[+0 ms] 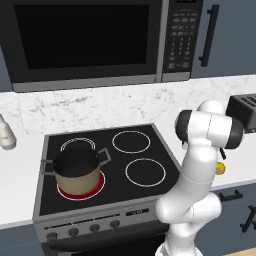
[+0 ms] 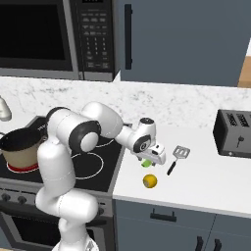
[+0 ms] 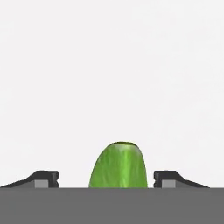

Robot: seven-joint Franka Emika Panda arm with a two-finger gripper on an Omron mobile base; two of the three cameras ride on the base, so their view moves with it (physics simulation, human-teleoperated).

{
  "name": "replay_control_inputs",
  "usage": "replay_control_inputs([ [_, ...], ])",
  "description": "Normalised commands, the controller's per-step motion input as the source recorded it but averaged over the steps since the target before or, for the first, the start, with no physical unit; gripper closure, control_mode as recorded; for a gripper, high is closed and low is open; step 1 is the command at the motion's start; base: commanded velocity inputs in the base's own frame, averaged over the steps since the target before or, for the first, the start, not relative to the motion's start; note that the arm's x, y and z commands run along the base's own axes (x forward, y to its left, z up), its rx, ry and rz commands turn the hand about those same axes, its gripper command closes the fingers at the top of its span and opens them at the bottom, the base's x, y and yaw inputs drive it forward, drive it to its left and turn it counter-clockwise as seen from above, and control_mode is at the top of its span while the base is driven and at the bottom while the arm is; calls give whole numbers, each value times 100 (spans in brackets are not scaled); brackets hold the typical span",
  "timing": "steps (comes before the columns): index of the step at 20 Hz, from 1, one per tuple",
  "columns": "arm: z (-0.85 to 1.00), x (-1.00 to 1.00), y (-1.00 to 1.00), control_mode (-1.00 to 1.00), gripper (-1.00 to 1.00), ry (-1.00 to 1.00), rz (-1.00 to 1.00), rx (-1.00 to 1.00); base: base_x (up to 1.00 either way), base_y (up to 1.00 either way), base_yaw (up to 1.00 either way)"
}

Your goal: Put the lemon and lemon wedge in the pot. Retrieve the spatula and lightly stir the vegetables in the pot.

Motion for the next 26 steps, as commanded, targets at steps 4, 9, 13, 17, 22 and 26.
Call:
replay_control_inputs([
  [4,-25,-29,8,-100,100,0,0,0,0,0,0],
  [9,-2,-40,12,-100,100,-1,0,2,0,0,0],
  [13,53,-64,26,-100,100,-9,0,5,0,0,0],
  [17,100,-76,50,-100,100,-9,0,9,0,0,0],
  [22,100,-58,87,-100,100,-1,2,2,0,0,0],
  [26,97,-40,100,-100,100,0,7,0,0,0,0],
])
